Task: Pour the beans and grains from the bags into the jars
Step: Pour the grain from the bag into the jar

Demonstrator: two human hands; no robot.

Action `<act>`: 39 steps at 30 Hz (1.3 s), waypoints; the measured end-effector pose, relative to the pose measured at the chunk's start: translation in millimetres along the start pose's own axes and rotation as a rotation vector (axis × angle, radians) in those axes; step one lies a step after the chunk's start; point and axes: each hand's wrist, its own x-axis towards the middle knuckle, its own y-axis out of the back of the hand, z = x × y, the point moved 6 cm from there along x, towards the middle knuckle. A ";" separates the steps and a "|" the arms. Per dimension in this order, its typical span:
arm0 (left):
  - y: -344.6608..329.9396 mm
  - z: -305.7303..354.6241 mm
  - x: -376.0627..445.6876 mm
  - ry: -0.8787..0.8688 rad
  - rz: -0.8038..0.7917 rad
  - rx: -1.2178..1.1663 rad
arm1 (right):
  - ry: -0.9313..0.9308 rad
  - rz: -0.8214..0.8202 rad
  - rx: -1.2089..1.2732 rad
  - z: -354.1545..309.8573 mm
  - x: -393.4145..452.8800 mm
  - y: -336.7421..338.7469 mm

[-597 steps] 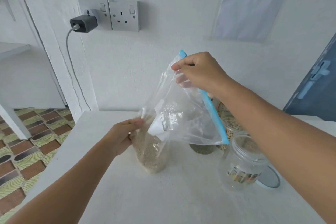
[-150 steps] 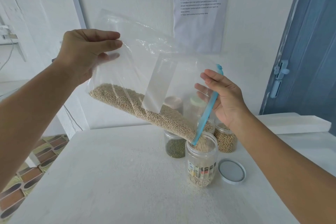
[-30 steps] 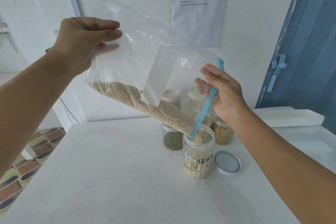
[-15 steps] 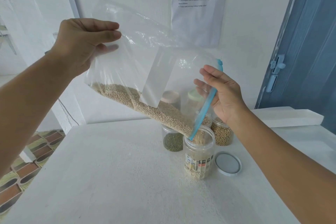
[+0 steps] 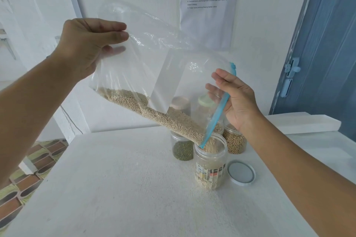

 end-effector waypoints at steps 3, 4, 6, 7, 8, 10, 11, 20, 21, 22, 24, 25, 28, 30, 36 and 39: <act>-1.1 1.6 0.8 -0.003 -0.010 0.004 | 0.006 0.008 0.007 -0.9 -0.1 0.0; -1.6 1.9 0.9 -0.004 -0.014 0.009 | 0.007 0.010 0.011 -1.2 -0.1 -0.1; -1.7 2.8 1.5 -0.007 -0.018 0.013 | 0.007 0.011 0.013 -1.0 0.0 -0.5; -1.7 3.3 1.5 -0.008 -0.018 0.014 | 0.006 0.011 0.012 -0.7 -0.1 -0.4; -1.8 3.8 1.4 -0.008 -0.019 0.015 | 0.005 0.012 0.011 -0.4 -0.3 -0.4; -1.5 4.2 1.4 -0.007 -0.020 0.017 | 0.004 0.011 0.011 -0.1 -0.8 -0.5; -1.2 4.6 1.4 -0.007 -0.019 0.018 | 0.003 0.010 0.012 -0.2 -1.1 -0.5; -1.3 7.9 1.2 -0.010 -0.016 0.020 | 0.006 0.009 0.018 -2.7 -2.2 -1.8; -1.7 8.1 0.7 -0.010 -0.015 0.021 | 0.006 0.009 0.017 -3.1 -2.4 -1.7; -2.2 8.2 0.1 -0.010 -0.014 0.021 | 0.008 0.009 0.017 -3.5 -2.5 -1.7; -2.8 8.7 -0.8 -0.006 -0.012 0.023 | 0.009 0.009 0.014 -3.8 -3.1 -1.4; -2.9 9.3 -1.1 -0.005 -0.012 0.024 | 0.009 0.008 0.015 -4.1 -3.4 -1.3; -3.2 12.3 -1.0 -0.007 -0.015 0.024 | 0.012 0.007 0.020 -6.1 -4.0 -1.3; -3.7 14.0 -0.9 -0.010 -0.017 0.025 | 0.015 0.008 0.021 -7.6 -4.5 -1.5; -4.8 17.5 -3.3 -0.021 -0.005 0.045 | 0.017 0.013 0.025 -9.9 -8.1 -1.0; -5.9 17.5 -4.5 -0.023 -0.010 0.050 | 0.017 0.013 0.023 -10.7 -9.2 0.0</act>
